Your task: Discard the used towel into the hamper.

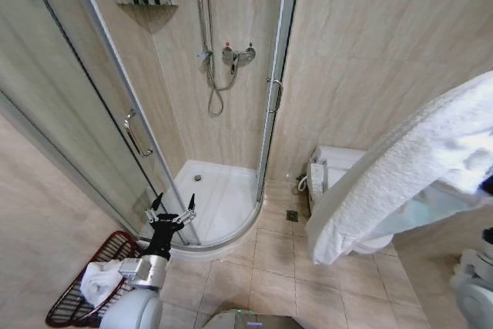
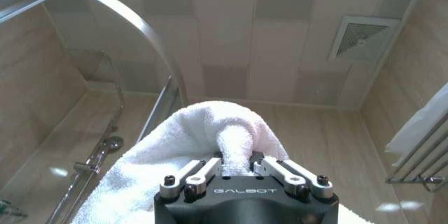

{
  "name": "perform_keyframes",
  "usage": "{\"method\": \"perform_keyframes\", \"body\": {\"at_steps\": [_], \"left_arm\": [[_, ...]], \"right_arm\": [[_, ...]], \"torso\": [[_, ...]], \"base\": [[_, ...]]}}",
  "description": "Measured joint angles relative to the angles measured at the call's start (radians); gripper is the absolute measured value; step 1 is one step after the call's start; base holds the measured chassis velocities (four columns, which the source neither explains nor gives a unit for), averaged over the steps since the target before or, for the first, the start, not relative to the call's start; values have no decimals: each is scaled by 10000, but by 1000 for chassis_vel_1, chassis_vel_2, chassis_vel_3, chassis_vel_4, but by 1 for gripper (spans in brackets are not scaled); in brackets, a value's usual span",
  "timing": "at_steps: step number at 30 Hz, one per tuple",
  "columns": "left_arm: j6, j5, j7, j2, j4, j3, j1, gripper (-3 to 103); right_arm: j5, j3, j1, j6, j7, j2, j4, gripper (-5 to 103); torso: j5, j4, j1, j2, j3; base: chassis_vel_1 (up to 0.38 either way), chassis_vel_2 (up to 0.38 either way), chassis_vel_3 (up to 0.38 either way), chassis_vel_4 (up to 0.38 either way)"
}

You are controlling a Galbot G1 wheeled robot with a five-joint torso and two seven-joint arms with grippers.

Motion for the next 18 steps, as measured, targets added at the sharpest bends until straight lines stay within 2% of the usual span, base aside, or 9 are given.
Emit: {"method": "perform_keyframes", "body": {"at_steps": [8, 18], "left_arm": [[0, 0, 0, 0, 0, 0, 0, 100], [0, 0, 0, 0, 0, 0, 0, 100]], "right_arm": [[-11, -4, -3, 5, 0, 30, -11, 14], [-122, -161, -17, 47, -3, 101, 4, 14]], "torso": [[0, 0, 206, 464, 255], [0, 0, 231, 518, 289]], "base": [[0, 0, 0, 0], [0, 0, 0, 0]]}}
